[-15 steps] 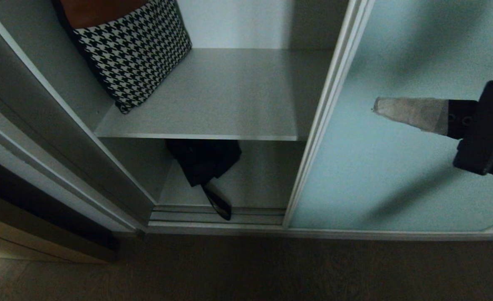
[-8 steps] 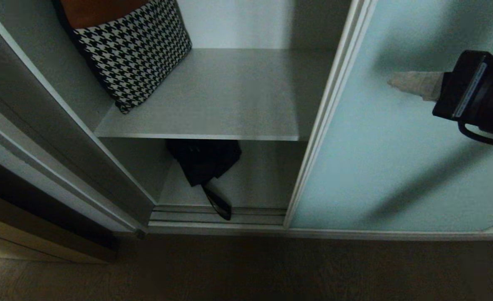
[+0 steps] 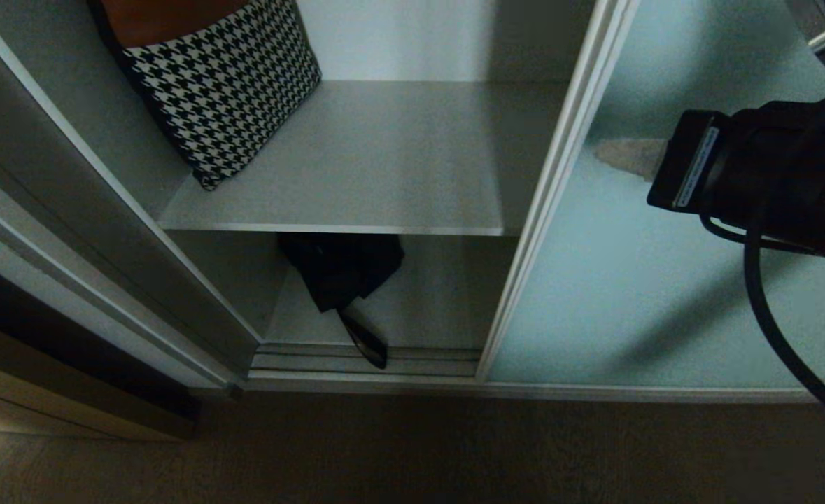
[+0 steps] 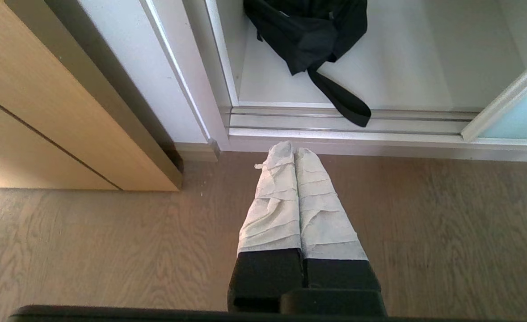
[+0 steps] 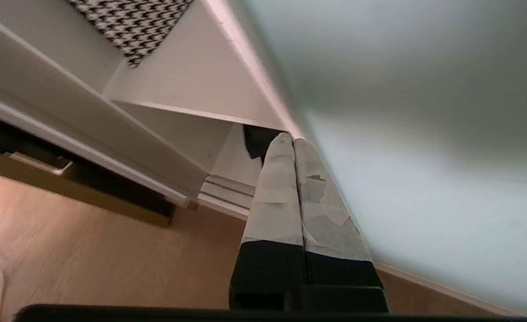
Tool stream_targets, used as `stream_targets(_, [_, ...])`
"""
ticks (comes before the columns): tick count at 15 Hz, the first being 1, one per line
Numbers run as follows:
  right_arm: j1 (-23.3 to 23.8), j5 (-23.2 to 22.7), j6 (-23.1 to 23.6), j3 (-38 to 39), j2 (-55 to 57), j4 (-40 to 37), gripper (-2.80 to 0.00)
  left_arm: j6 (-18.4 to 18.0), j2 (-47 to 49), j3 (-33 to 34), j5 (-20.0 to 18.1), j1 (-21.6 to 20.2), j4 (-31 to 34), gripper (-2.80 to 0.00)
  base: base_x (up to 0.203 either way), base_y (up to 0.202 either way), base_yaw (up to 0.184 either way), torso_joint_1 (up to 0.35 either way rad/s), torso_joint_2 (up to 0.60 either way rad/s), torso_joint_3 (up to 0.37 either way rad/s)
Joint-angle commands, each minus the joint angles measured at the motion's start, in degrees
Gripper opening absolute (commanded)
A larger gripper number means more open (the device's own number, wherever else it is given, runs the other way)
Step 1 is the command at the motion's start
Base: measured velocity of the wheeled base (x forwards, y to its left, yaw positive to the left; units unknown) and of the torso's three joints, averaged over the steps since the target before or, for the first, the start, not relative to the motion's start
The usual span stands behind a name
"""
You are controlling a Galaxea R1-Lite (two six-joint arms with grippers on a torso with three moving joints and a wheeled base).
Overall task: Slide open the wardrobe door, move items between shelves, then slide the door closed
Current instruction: Close the door
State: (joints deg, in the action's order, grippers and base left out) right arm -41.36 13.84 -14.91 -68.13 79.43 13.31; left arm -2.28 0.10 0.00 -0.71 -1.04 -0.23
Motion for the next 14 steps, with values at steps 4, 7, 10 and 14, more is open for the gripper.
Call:
stream_targets(4, [2.1, -0.7, 0.0, -1.2, 4.4, 4.5, -2.80, 0.0, 0.1, 0.0, 0.0, 0.0, 0.0, -2.80, 0.000, 0.000, 0.000, 0.000, 0.00, 0.000])
stream_targets(7, [2.7, -0.9, 0.1, -2.4, 5.0, 4.8, -2.80, 0.0, 0.1, 0.0, 0.0, 0.0, 0.0, -2.80, 0.000, 0.000, 0.000, 0.000, 0.00, 0.000])
stream_targets(10, [2.7, -0.9, 0.2, -2.5, 5.7, 5.1, -2.80, 0.0, 0.1, 0.0, 0.0, -0.1, 0.0, -2.80, 0.000, 0.000, 0.000, 0.000, 0.00, 0.000])
stream_targets(14, [1.9, -2.6, 0.1, -3.8, 7.1, 4.9, -2.80, 0.0, 0.1, 0.0, 0.0, 0.0, 0.0, -2.80, 0.000, 0.000, 0.000, 0.000, 0.00, 0.000])
